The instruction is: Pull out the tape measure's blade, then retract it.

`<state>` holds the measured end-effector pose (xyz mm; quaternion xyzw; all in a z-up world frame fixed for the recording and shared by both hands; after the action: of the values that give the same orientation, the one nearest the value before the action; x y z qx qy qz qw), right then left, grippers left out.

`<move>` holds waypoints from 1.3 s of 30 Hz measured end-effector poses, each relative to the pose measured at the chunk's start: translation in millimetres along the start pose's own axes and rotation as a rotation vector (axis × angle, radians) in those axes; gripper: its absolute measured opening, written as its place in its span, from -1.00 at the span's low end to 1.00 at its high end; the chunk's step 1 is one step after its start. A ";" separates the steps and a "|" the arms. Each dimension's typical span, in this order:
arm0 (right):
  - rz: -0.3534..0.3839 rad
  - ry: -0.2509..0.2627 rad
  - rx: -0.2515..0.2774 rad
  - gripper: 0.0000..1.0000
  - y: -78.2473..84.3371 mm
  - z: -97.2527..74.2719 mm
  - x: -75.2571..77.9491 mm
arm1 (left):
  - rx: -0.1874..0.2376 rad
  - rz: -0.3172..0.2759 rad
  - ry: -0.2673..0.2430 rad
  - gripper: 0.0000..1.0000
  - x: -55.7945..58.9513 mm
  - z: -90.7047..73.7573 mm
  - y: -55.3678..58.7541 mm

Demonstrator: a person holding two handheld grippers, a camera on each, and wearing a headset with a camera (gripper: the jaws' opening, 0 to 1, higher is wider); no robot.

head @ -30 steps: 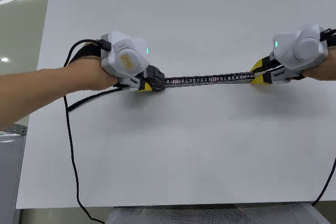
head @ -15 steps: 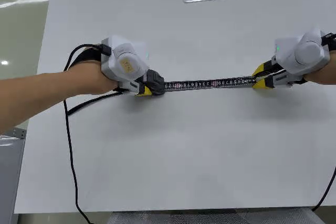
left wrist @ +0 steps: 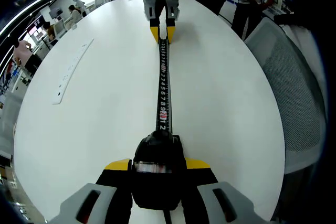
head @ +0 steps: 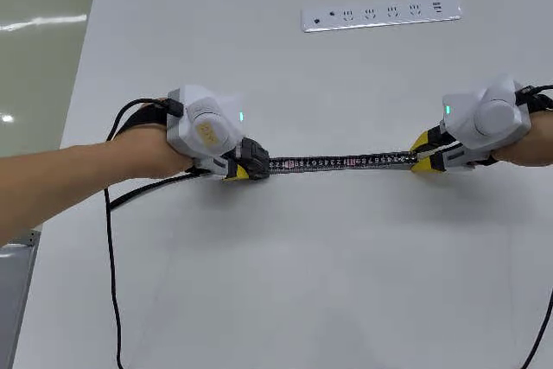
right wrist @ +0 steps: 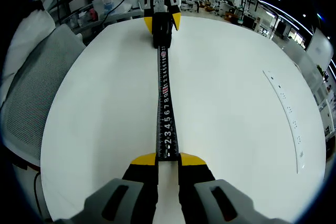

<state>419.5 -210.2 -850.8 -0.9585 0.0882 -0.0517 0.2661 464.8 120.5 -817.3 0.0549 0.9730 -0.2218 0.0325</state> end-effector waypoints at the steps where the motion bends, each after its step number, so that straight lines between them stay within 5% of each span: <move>1: -0.006 0.001 -0.005 -0.73 -0.8 0.0 -0.4 | 0.001 -0.002 -0.001 -0.34 0.1 -0.1 0.0; 26: -0.051 0.044 -0.069 -0.64 -6.1 -1.7 0.4 | 0.018 -0.004 -0.028 -0.30 -1.1 0.6 1.9; 39: 0.063 0.108 -0.053 -0.57 -1.5 -4.2 -0.6 | 0.025 -0.046 -0.079 -0.14 -3.2 -2.6 3.5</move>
<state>418.5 -210.9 -846.5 -0.9578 0.1341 -0.0927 0.2367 468.2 124.5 -816.2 0.0241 0.9691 -0.2366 0.0652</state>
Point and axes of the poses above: the centre of the closed fingertips' face, and the gripper's own axes: z roughly forward along the fingers, x roughly to its right, y roughly out of its underside, the point moved 10 cm from there along -z, roughly backward along the fingers, and after that the axes turned 2 degrees about y, right-handed, at the moved point
